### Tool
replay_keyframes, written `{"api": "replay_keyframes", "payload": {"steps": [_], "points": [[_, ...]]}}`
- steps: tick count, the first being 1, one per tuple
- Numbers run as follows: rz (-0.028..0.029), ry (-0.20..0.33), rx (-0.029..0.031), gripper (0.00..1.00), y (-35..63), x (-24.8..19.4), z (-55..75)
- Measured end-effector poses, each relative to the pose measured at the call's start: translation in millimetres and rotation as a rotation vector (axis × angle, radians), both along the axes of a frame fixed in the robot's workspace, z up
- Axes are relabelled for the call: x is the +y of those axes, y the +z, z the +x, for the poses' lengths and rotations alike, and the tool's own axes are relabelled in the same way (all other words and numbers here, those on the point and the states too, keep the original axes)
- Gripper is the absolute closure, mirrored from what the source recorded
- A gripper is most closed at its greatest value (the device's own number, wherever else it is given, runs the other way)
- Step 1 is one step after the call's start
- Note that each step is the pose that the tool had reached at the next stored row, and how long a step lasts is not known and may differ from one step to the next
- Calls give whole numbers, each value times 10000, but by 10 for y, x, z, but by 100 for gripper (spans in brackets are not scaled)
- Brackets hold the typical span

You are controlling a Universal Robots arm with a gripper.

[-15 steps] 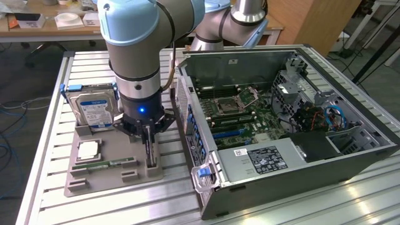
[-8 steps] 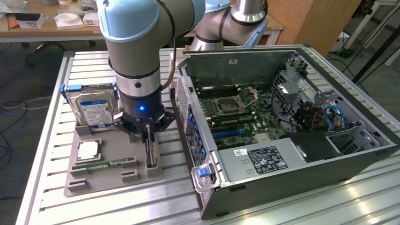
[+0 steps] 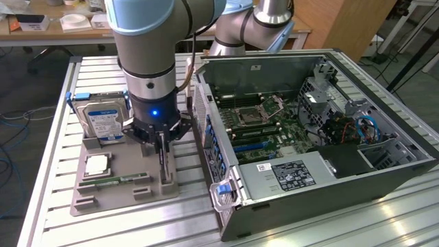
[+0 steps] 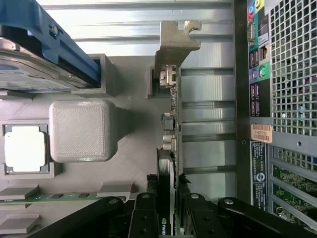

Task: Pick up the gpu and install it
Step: 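Pick up the gpu and move the gpu toward the slot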

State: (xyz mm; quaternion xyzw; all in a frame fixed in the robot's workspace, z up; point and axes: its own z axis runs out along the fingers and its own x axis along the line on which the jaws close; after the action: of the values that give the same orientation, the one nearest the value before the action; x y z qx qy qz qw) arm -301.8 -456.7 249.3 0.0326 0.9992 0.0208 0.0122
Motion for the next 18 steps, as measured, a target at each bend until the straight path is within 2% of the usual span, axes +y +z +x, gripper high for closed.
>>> {"api": "replay_keyframes", "payload": {"steps": [13, 18], "points": [[-25, 0, 0, 74, 300, 0, 0], [-34, 0, -1, 74, 309, 0, 0]]}}
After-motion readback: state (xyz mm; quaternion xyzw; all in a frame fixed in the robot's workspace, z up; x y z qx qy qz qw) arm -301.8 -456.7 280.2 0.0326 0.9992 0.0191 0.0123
